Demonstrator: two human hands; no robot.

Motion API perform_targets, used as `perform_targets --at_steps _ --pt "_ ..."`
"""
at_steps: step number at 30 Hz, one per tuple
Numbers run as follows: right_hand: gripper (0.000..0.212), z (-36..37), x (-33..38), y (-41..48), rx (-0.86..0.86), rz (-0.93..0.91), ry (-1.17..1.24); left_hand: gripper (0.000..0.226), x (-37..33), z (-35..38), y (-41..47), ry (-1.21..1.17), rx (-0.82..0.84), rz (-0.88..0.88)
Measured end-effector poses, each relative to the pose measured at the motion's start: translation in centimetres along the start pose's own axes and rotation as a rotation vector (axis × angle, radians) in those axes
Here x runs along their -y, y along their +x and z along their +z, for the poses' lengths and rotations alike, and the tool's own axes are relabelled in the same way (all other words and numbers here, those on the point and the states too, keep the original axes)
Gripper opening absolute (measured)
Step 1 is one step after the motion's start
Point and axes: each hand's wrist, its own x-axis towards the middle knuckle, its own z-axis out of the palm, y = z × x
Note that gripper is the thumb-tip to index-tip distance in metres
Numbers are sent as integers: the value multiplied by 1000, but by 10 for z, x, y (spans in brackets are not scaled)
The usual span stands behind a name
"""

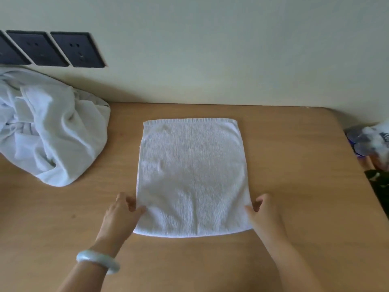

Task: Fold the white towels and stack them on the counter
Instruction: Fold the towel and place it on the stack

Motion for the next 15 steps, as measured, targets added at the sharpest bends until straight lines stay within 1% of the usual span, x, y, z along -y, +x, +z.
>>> perform_targets --at_steps 1,3,5,6,8,10,11,13,15 --pt "18 -3 1 -2 28 49 -17 21 -1 -3 -3 0 27 -31" --pt "25 -6 -1 -5 56 84 -117 13 -1 -4 -8 6 103 -61" --pt "34 -3 -6 -7 41 73 -188 10 3 -3 -13 0 175 -66" --pt "35 -1 -8 -8 28 46 -182 12 4 -1 -16 -14 173 -71" --pt "33 -2 -9 -11 22 7 -75 7 7 1 -20 -55 87 -98" --pt "25 -7 -10 -14 66 19 116 13 13 4 -22 -184 -9 -148" --pt "21 -9 -12 -16 81 41 216 15 17 5 -23 -252 -21 -171" --pt "23 -10 -21 -18 78 94 362 15 24 7 -24 -337 -30 -208" --pt "26 -9 -27 -21 51 138 405 15 31 10 -24 -358 -42 -220"
